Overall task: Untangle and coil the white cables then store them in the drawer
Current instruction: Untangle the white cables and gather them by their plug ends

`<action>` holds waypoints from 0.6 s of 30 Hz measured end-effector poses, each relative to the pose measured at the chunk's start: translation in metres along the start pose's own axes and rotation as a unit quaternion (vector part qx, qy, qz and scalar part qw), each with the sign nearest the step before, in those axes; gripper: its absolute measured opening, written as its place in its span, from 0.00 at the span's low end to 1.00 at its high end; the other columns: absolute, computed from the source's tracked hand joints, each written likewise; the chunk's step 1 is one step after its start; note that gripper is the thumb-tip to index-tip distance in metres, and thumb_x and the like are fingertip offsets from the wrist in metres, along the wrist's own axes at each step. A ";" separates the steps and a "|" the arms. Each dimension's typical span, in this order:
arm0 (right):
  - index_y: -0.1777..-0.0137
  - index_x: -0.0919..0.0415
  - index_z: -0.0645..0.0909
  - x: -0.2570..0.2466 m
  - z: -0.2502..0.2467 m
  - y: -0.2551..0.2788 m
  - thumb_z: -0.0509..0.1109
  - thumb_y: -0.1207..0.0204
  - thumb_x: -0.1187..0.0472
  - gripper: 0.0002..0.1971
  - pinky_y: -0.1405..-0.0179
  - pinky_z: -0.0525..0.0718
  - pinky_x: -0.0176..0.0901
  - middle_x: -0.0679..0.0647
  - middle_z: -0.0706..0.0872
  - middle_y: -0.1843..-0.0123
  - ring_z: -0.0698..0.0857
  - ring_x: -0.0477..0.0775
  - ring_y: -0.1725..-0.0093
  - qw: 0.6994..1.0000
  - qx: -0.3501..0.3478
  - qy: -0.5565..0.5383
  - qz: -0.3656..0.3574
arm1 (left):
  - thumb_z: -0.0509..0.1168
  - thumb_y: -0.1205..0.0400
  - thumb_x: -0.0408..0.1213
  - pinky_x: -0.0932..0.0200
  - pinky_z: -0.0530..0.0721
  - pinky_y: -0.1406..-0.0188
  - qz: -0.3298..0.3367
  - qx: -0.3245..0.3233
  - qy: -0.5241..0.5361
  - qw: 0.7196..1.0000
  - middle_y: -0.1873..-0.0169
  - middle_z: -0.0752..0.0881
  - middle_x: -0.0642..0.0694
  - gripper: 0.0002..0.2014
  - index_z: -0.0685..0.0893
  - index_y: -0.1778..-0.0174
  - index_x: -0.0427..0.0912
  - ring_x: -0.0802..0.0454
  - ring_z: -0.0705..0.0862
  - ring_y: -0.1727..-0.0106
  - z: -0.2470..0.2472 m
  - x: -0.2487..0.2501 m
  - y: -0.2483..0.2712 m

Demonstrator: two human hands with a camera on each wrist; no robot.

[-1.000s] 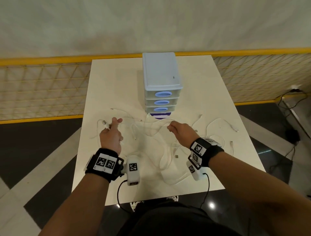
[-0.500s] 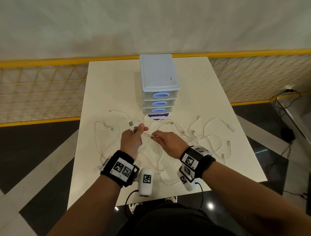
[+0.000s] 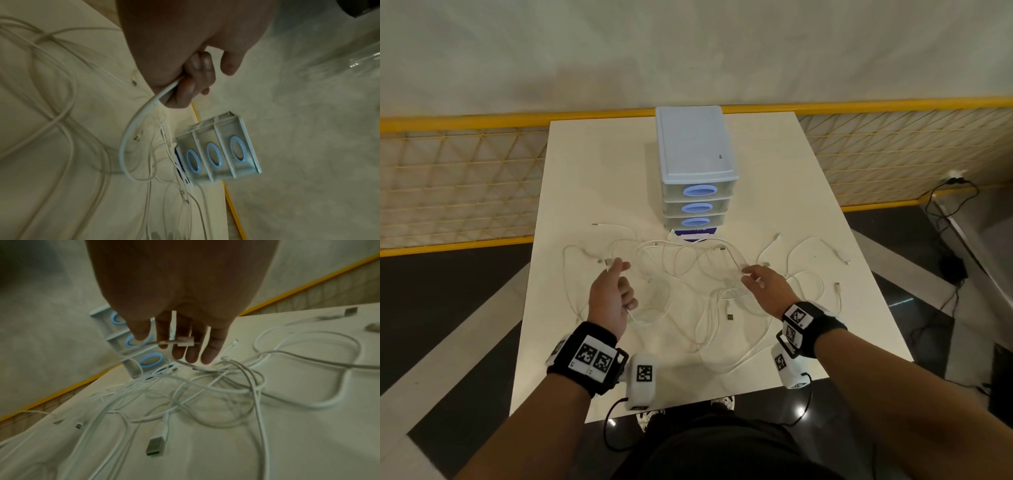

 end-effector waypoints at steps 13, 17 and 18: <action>0.46 0.61 0.86 -0.020 0.012 -0.033 0.61 0.24 0.71 0.14 0.40 0.79 0.47 0.58 0.87 0.43 0.84 0.60 0.42 0.984 -0.016 0.119 -0.133 | 0.54 0.14 0.51 0.65 0.63 0.82 0.016 0.046 0.008 0.999 0.82 0.65 0.54 0.17 0.79 0.59 0.43 0.58 0.61 0.84 -0.025 -0.008 -0.002; 0.39 0.55 0.83 -0.022 0.022 -0.055 0.58 0.23 0.71 0.19 0.34 0.74 0.44 0.56 0.83 0.33 0.80 0.58 0.34 0.970 -0.112 0.198 -0.083 | 0.54 0.14 0.50 0.62 0.63 0.80 0.020 0.035 -0.032 0.999 0.80 0.65 0.52 0.17 0.80 0.57 0.43 0.57 0.61 0.82 -0.025 -0.010 0.001; 0.37 0.55 0.81 -0.021 0.023 -0.057 0.57 0.23 0.72 0.21 0.32 0.72 0.44 0.56 0.80 0.31 0.78 0.59 0.32 0.965 -0.126 0.218 -0.066 | 0.54 0.13 0.50 0.61 0.63 0.78 0.022 0.032 -0.038 0.999 0.80 0.65 0.52 0.17 0.80 0.57 0.42 0.57 0.61 0.82 -0.025 -0.010 0.002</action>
Point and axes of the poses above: each hand's wrist, its own y-axis away from the middle knuckle, its own z-axis out of the palm, x = y × z, the point moved 1 cm from there along -y, towards the middle knuckle
